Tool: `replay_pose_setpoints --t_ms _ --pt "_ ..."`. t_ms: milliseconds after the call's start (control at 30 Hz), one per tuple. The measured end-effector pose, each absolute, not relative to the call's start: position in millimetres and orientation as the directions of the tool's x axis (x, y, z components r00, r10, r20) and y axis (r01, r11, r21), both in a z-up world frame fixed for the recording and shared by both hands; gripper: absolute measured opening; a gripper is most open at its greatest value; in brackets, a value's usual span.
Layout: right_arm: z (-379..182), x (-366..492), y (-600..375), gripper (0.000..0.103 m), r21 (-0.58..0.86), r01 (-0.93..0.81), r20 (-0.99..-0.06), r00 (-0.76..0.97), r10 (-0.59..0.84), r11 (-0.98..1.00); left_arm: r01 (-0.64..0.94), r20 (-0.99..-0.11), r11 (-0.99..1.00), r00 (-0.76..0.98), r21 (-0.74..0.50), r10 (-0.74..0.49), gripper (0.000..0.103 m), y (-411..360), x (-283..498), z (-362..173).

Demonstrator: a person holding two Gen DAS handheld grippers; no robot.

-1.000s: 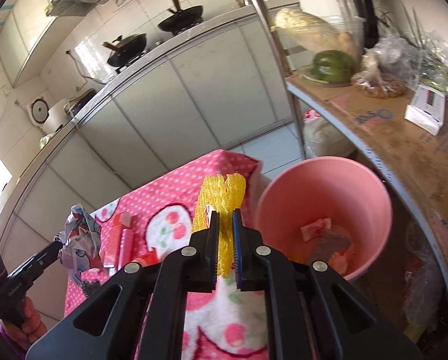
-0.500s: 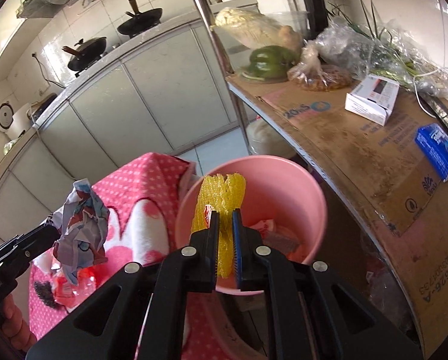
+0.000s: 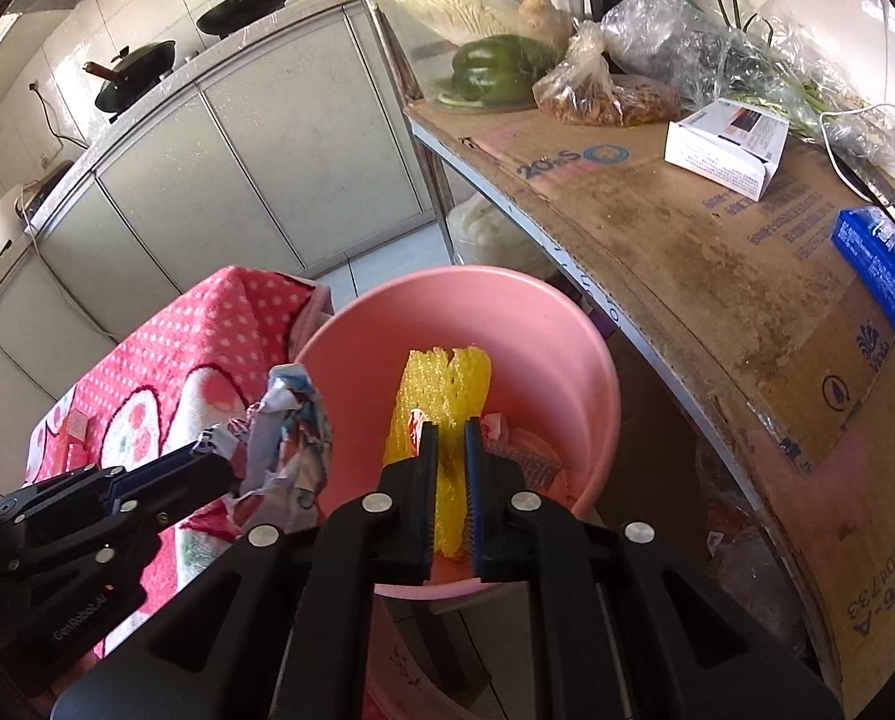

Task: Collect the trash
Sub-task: 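Open both tools to drop the foil wrapper and mesh net into the bucket, then move both tools back over the trash on the table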

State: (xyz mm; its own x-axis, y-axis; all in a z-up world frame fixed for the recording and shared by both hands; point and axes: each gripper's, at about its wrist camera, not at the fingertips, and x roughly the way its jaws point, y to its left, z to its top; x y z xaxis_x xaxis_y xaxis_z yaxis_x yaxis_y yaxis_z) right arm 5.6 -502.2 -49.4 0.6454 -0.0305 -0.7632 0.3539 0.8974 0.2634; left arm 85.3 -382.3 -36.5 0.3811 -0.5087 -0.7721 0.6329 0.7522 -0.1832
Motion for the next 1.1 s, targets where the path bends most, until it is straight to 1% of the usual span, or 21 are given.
replay_pose_setpoints --t_ms 100,333,400,567,633,800,1100 --pt "-56 10 -503 0.009 0.250 0.358 -0.776 0.629 -0.035 0.900 0.630 -0.787 0.759 0.379 -0.166 -0.487 0.013 -390 88 -47" --pt "-67 16 -505 0.011 0.253 0.370 -0.797 0.603 -0.024 0.894 0.619 -0.800 0.765 0.361 -0.179 -0.479 0.016 -395 92 -61" --pt "-69 16 -507 0.014 0.271 0.371 -0.800 0.600 -0.007 0.888 0.615 -0.798 0.764 0.351 -0.198 -0.489 0.018 -394 93 -62" --pt "-71 14 -508 0.026 0.274 0.376 -0.800 0.600 -0.007 0.885 0.606 -0.793 0.762 0.337 -0.230 -0.507 0.021 -394 91 -59" --pt "-71 13 -508 0.028 0.274 0.379 -0.801 0.599 -0.008 0.884 0.602 -0.791 0.761 0.333 -0.241 -0.514 0.022 -393 91 -57" --pt "-67 8 -507 0.029 0.282 0.376 -0.796 0.605 -0.004 0.883 0.606 -0.778 0.757 0.344 -0.244 -0.526 0.022 -389 86 -47" --pt "-45 0 -488 0.029 0.292 0.311 -0.764 0.644 0.026 0.904 0.604 -0.744 0.770 0.415 -0.205 -0.524 0.022 -361 68 -15"
